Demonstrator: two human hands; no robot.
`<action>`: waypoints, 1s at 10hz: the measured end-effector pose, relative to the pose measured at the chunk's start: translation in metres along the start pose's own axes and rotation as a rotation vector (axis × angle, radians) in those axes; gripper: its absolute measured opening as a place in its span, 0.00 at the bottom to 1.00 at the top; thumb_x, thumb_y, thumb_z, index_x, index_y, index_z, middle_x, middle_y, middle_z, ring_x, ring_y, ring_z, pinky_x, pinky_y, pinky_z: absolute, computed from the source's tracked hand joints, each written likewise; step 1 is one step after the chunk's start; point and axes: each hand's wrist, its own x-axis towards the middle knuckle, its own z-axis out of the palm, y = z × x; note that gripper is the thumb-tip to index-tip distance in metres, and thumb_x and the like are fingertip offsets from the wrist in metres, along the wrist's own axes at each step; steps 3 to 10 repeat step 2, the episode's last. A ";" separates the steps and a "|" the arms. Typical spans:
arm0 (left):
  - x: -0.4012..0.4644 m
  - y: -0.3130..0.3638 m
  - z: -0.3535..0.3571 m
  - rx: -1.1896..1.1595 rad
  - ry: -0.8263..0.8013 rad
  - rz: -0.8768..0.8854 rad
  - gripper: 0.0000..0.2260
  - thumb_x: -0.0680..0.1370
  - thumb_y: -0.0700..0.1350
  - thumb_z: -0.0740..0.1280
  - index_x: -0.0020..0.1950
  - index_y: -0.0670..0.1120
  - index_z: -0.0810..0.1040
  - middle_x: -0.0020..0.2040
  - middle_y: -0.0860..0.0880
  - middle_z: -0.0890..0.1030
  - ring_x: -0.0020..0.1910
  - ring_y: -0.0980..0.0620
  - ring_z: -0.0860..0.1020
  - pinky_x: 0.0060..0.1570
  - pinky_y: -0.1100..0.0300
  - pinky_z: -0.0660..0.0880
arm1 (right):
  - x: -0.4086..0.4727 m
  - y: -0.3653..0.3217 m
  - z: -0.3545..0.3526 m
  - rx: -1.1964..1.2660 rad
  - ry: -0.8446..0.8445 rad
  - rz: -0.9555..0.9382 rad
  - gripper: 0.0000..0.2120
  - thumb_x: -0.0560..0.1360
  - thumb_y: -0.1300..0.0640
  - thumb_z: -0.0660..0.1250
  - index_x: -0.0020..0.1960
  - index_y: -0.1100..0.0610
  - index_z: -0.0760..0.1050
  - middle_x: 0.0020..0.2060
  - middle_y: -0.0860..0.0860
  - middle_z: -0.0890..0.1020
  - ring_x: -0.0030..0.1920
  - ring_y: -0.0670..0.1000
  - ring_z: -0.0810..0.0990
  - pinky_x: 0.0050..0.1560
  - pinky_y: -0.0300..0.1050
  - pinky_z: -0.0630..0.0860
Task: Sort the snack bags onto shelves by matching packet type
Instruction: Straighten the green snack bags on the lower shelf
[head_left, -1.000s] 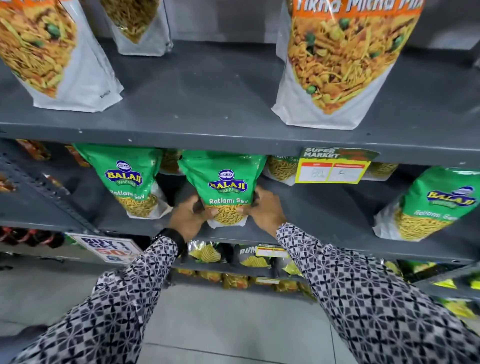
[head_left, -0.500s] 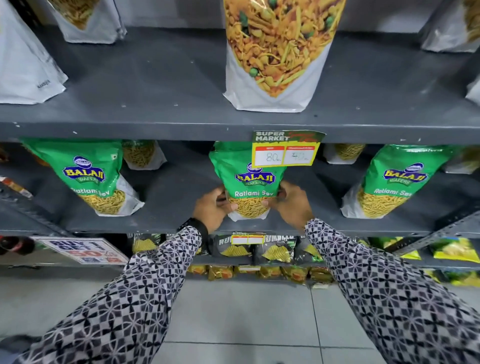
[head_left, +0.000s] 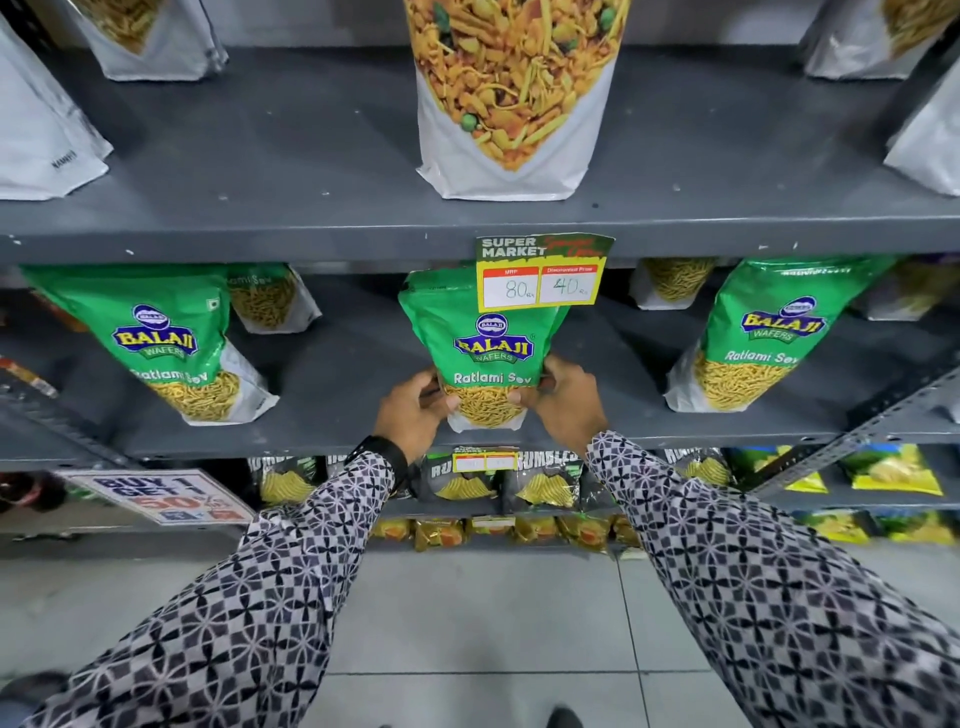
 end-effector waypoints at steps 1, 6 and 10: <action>-0.004 0.002 -0.002 -0.028 -0.041 -0.020 0.22 0.80 0.40 0.71 0.74 0.47 0.75 0.65 0.47 0.84 0.62 0.52 0.82 0.71 0.51 0.76 | -0.003 -0.001 0.000 0.003 0.000 0.009 0.22 0.71 0.54 0.81 0.62 0.57 0.80 0.55 0.55 0.88 0.54 0.56 0.86 0.59 0.52 0.82; -0.014 0.009 -0.002 -0.036 -0.046 -0.017 0.27 0.81 0.41 0.70 0.80 0.46 0.68 0.71 0.46 0.81 0.69 0.50 0.79 0.73 0.54 0.72 | -0.012 -0.008 -0.005 0.006 -0.016 0.040 0.30 0.72 0.53 0.80 0.70 0.58 0.75 0.64 0.57 0.85 0.65 0.59 0.82 0.63 0.50 0.77; -0.014 0.009 -0.002 -0.036 -0.046 -0.017 0.27 0.81 0.41 0.70 0.80 0.46 0.68 0.71 0.46 0.81 0.69 0.50 0.79 0.73 0.54 0.72 | -0.012 -0.008 -0.005 0.006 -0.016 0.040 0.30 0.72 0.53 0.80 0.70 0.58 0.75 0.64 0.57 0.85 0.65 0.59 0.82 0.63 0.50 0.77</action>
